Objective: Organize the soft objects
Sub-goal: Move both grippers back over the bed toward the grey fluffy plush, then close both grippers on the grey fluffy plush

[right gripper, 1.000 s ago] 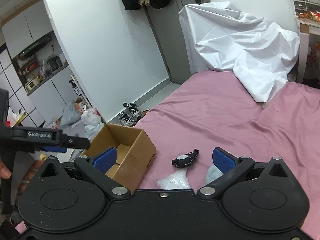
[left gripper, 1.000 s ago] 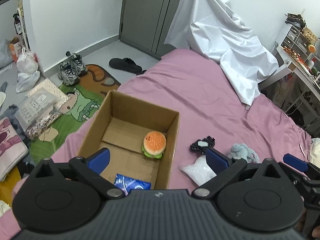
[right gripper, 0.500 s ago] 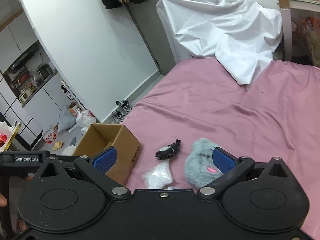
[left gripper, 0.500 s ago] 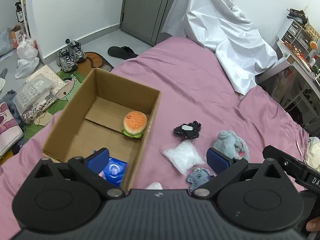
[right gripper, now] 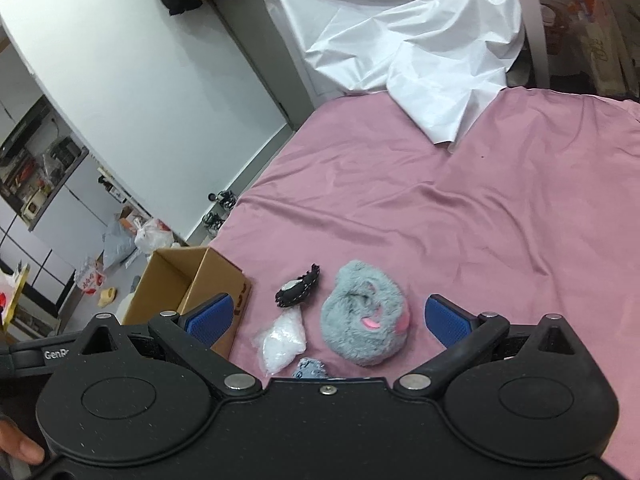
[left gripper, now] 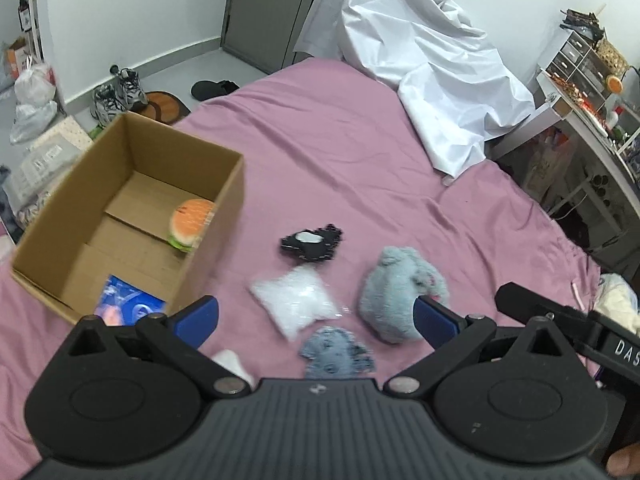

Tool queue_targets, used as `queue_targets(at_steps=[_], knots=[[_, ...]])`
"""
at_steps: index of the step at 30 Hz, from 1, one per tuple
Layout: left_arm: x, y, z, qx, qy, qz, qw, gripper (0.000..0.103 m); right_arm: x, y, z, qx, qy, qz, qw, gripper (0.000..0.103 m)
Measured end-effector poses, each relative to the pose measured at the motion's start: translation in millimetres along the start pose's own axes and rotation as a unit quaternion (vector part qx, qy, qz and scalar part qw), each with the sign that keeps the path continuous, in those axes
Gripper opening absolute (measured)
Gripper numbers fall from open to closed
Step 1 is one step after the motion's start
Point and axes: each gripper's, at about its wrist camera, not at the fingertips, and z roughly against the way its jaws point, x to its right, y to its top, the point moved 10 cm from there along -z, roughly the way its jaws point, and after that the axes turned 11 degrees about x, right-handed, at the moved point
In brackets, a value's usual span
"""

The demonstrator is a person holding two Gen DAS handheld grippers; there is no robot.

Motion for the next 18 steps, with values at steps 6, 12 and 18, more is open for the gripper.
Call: queue_targets(at_steps=[6,12,18], knots=[[23.3,-4.2,-11.5,-0.001,0.001,0.006,1.0,0.103,19.7,-3.2,-8.1,-0.015,-0.01,-0.016,1.0,0.103],[29.5,-10.7,-25.9,-0.016,0.004,0.019,0.9997,0.102,44.2,-4.4,-17.9,-0.03,-0.014,-0.064,0.997,0.103],[34.2,-14.5,-43.8,-0.022,0.003,0.032,0.9992,0.102,67.8,-10.5,-27.7,-0.05,-0.015,-0.138,0.989,0.103]])
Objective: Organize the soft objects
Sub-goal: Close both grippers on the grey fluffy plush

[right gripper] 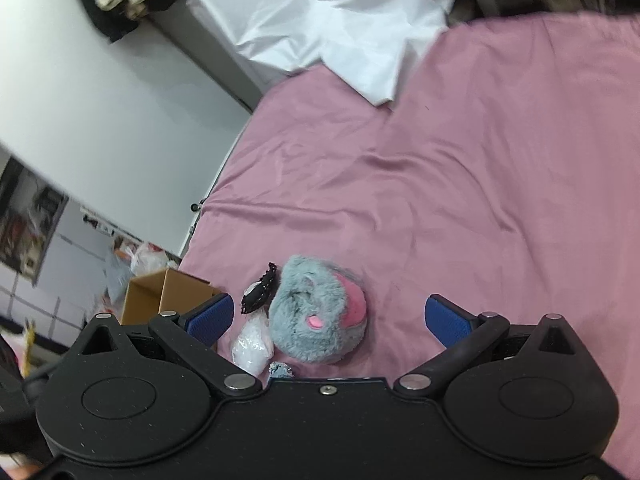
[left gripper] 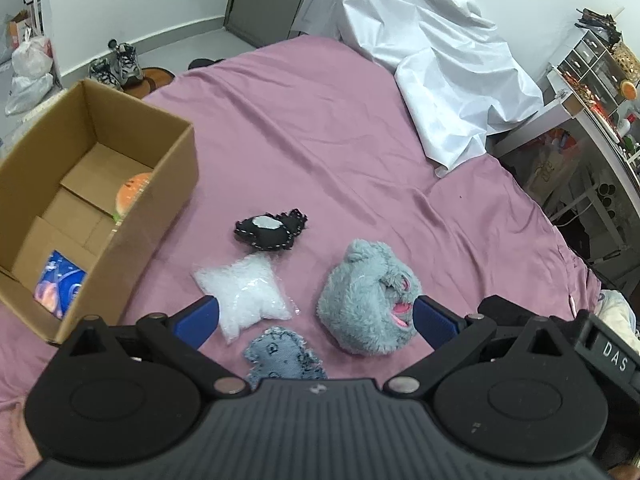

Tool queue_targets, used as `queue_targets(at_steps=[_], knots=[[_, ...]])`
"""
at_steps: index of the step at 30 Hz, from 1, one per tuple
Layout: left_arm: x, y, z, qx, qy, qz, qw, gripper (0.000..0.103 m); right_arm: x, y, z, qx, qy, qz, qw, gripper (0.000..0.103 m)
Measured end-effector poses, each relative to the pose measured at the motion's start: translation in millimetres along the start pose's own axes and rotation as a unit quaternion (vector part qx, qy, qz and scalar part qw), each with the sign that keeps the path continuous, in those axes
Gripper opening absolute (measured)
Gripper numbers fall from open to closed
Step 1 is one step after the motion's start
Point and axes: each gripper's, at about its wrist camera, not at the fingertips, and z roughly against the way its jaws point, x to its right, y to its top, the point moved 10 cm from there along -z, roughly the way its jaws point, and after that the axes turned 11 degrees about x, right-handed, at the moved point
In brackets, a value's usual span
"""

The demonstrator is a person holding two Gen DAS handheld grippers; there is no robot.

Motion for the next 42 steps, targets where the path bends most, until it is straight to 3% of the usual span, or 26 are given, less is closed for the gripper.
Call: queue_targets(at_steps=[8,11,17,23,25,32,42], knots=[[9.2,-12.4,-25.5,-0.02,-0.021,0.032,0.9991,0.1,20.0,-9.1,-21.5,-0.032,0.004,-0.076,0.997,0.102],[12.0,-15.4,-33.4,-0.024,-0.029,0.043,0.9984,0.099,21.0,-10.3,-27.3,-0.036,0.011,-0.09,0.995,0.092],[13.6,-23.2,-51.2,-0.046,-0.045,0.086,0.9942,0.079,24.6,-19.3,-42.6,-0.055,0.02,-0.13,0.99,0.069],[6.6,-28.8,-68.0,-0.063,-0.048,0.14,0.987,0.051,28.9,-28.6,-60.8,-0.071,0.02,-0.163,0.984,0.05],[3.4,-31.6,-73.6,-0.069,-0.047,0.156,0.9842,0.044,28.7,-31.0,-65.8,-0.073,0.02,-0.168,0.983,0.048],[0.3,-34.9,-82.9,-0.07,-0.05,0.179,0.9801,0.036,27.2,-37.2,-71.8,-0.074,0.01,-0.16,0.984,0.039],[-0.1,-25.7,-69.6,-0.048,-0.041,0.167,0.984,0.031,16.5,-33.6,-66.7,-0.07,0.026,-0.146,0.987,0.035]])
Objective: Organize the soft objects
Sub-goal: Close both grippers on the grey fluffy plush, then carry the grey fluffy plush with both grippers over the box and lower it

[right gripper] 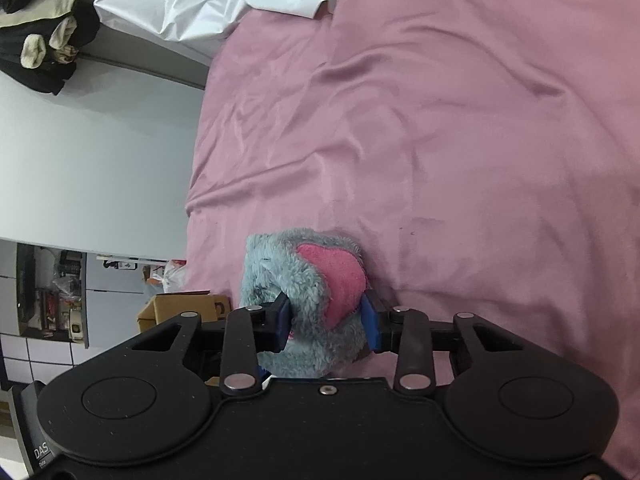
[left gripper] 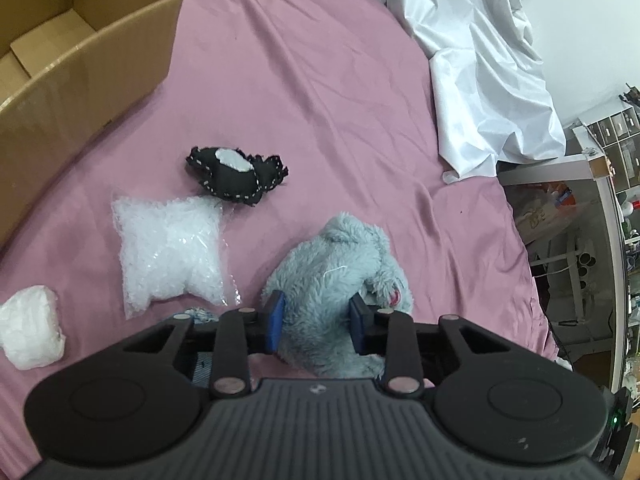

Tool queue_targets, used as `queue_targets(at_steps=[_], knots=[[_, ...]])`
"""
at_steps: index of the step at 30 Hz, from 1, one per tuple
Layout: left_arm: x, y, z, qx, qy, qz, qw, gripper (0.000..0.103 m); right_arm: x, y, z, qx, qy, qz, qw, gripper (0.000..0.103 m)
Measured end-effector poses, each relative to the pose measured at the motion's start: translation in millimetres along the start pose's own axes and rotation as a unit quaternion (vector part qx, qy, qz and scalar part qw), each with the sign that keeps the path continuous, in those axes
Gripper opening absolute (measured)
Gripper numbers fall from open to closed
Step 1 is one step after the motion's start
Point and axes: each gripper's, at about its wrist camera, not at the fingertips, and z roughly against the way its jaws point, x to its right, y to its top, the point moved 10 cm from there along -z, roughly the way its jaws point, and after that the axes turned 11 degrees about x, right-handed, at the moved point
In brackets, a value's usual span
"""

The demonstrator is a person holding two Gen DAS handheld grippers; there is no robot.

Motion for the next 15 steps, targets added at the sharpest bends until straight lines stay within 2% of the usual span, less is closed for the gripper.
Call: queue_targets(at_steps=[15], knots=[[6.3,30.7,43.8,0.045,-0.008,-0.015,0.9988,0.028,-50.3,-5.1,15.0,0.012,0.075,0.052,0.996,0.036]])
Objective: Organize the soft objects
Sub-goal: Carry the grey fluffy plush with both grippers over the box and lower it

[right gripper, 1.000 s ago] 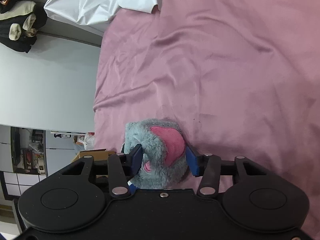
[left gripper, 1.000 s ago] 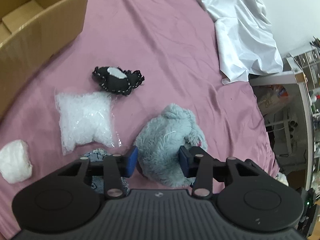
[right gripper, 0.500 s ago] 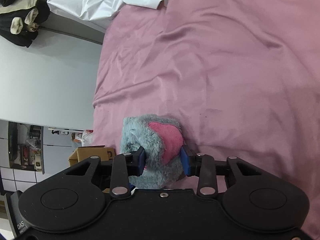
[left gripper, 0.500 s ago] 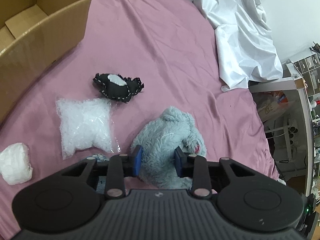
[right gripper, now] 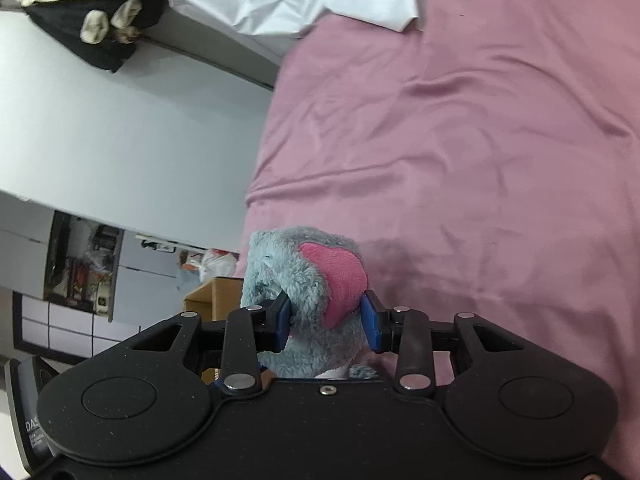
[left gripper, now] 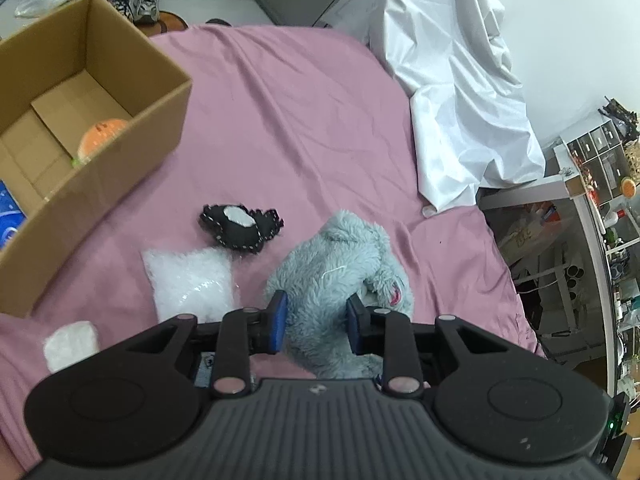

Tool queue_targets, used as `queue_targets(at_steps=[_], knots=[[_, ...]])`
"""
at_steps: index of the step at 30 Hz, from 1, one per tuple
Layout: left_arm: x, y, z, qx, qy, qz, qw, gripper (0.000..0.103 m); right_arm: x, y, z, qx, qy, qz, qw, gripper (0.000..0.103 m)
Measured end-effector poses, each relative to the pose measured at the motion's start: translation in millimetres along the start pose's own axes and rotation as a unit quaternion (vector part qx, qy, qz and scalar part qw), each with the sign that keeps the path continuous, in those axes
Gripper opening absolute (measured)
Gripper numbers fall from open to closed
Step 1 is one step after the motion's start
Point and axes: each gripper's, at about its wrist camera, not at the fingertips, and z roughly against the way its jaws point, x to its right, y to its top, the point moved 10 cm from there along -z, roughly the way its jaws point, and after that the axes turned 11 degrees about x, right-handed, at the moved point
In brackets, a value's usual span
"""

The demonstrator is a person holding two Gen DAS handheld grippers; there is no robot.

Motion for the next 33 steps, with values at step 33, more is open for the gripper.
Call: queue_targets(at_steps=[33], knots=[[-35.6,64.9,73.4,0.059,-0.033,0.017,0.9975,0.026,-100.6,-28.5,0.4,0.029,0.086,0.117,0.989,0.036]])
